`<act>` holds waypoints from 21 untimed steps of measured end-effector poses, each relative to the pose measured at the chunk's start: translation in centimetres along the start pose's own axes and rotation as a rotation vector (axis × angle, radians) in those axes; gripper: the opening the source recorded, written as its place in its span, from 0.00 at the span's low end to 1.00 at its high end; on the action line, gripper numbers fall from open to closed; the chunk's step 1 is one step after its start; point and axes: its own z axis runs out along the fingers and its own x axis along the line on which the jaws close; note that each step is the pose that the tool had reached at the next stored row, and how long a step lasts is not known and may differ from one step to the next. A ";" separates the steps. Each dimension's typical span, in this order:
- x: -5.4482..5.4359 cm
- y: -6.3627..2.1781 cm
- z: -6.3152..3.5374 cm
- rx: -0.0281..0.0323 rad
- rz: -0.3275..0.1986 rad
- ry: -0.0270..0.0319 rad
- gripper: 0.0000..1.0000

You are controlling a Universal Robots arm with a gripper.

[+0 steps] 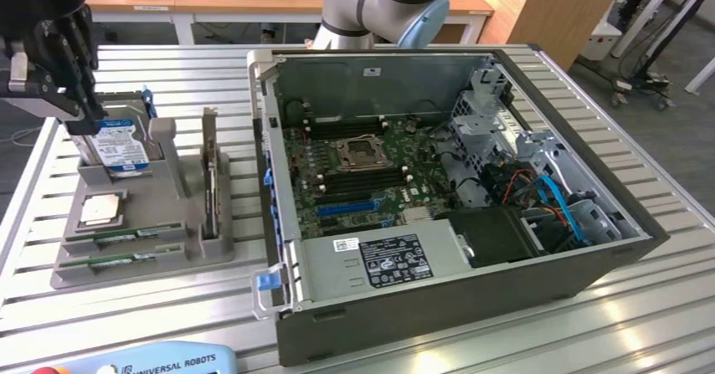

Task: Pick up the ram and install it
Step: 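Pick up the ram and move it above insertion slot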

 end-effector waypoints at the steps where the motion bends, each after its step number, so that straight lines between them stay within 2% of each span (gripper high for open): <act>1: 0.0 0.00 0.00 0.0001 0.000 0.0000 0.30; 6: 0.2 -0.02 0.00 0.0001 0.000 -0.0007 0.30; 11: 1.1 -0.07 -0.03 -0.0003 0.000 -0.0045 0.30; 21: 3.1 -0.20 -0.08 -0.0013 -0.001 -0.0203 0.30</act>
